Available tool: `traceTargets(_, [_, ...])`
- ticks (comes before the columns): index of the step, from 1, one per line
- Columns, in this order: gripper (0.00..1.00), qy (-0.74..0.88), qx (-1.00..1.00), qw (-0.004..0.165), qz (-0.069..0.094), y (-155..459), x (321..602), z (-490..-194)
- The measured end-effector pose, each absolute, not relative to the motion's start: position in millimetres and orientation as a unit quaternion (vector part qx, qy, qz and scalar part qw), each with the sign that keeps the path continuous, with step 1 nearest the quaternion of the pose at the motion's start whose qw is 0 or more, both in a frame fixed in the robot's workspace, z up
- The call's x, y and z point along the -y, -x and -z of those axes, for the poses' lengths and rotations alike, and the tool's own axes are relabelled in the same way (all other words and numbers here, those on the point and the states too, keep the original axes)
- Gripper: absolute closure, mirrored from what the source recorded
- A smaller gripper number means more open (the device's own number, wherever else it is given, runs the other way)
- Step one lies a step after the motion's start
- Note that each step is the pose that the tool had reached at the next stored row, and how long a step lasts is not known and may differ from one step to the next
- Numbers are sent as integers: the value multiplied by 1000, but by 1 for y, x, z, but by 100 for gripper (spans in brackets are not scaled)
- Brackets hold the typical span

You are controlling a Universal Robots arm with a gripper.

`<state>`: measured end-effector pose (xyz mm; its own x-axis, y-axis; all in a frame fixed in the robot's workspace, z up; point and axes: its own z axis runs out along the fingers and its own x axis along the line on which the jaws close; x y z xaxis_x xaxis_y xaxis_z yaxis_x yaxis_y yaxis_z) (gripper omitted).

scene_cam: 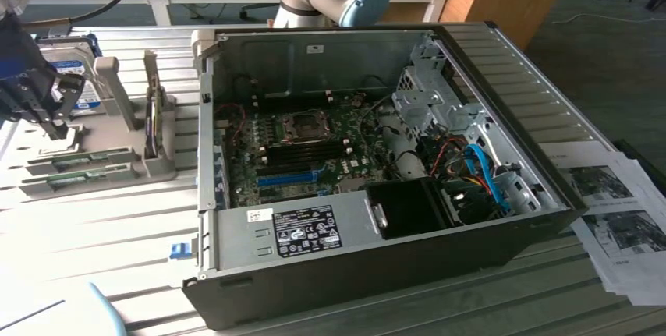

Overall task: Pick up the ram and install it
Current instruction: 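Pick up the ram and move it above insertion slot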

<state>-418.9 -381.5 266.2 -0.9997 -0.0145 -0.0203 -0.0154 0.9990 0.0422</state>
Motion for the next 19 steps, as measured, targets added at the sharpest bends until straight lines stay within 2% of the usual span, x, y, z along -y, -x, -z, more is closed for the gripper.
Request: traceTargets(19, [91,175,-984,6,-23,419,382,-266])
